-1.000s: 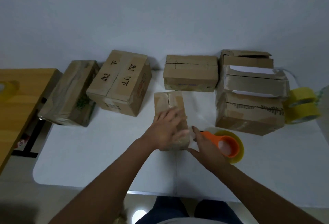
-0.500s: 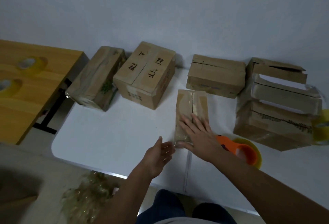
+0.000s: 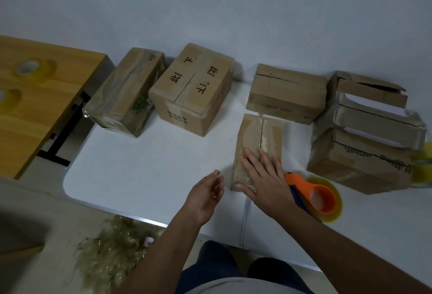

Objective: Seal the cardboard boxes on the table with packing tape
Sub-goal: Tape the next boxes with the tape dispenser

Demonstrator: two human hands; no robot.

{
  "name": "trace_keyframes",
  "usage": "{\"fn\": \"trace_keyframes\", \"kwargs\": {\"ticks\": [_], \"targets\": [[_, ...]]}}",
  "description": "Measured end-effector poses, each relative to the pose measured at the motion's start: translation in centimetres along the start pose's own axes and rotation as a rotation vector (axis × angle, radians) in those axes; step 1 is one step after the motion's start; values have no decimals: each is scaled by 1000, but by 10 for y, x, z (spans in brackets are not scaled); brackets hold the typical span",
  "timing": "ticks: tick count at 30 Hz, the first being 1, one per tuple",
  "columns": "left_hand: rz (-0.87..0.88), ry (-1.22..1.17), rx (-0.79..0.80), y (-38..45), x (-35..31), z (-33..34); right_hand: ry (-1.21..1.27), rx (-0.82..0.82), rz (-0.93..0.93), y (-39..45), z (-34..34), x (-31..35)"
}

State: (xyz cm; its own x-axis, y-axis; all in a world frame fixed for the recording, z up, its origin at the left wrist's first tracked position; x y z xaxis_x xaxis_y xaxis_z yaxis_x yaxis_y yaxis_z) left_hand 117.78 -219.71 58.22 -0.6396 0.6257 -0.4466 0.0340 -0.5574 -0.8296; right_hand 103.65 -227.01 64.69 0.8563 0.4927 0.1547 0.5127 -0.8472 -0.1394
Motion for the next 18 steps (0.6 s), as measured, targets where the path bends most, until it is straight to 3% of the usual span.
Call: {"fn": "trace_keyframes", "kwargs": {"ticks": [7, 18], "targets": [[104, 120, 78, -2, -9, 1, -25, -7, 26, 0, 2, -1], [317, 247, -31, 2, -21, 0, -26, -2, 42, 0, 4, 0]]}}
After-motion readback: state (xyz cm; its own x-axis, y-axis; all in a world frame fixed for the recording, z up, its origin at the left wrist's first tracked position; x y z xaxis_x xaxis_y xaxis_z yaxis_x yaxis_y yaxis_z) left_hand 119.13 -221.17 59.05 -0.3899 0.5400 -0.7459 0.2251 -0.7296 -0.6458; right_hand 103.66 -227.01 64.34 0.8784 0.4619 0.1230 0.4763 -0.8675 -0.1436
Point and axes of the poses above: each hand's wrist, its own y-axis towards the middle knuckle, its own z-axis out of the palm, x = y × z, the point moved 10 cm from there along y, towards the middle knuckle, and after that the axes turned 3 degrees about y, right-handed, at the moved point
